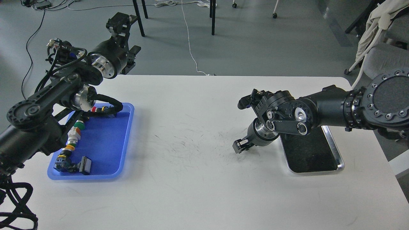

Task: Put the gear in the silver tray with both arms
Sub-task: 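Lower the right gripper onto the gear and grasp it, then carry the gear over the silver tray and lower it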

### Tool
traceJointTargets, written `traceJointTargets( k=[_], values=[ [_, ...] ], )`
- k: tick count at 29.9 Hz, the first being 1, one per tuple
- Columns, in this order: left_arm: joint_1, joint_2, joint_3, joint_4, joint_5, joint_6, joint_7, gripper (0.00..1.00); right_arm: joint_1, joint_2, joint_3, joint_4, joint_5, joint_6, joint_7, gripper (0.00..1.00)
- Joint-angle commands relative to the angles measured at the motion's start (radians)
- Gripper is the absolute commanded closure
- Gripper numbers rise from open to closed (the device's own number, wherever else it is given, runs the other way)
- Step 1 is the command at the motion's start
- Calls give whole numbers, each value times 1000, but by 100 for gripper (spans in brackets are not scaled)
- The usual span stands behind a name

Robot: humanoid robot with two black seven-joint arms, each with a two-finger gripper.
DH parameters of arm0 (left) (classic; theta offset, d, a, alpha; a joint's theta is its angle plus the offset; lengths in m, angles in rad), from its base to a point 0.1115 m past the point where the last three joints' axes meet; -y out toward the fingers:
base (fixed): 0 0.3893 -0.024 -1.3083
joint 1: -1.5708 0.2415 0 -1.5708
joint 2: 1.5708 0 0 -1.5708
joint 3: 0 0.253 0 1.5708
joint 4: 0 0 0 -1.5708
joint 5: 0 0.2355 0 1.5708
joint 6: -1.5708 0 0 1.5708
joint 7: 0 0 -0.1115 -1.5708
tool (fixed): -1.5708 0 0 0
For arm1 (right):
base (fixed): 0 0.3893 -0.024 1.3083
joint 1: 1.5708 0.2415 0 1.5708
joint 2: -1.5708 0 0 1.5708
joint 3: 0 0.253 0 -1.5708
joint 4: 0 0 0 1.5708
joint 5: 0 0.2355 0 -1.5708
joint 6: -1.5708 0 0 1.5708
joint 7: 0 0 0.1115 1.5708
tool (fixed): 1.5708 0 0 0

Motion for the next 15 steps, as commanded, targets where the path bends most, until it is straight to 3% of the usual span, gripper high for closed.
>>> traceJointTargets(
  k=[1,12,15],
  values=[
    [-1,0,0,0,0,0,-2,2,-2,0,0,-4,-13,0,7,55],
    [-3,0,0,0,0,0,-5,2,-9,0,0,-3,-15,0,10,60],
    [-3,0,0,2,0,0,-5,2,-9,0,0,-3,-15,0,13,67]
  ],
)
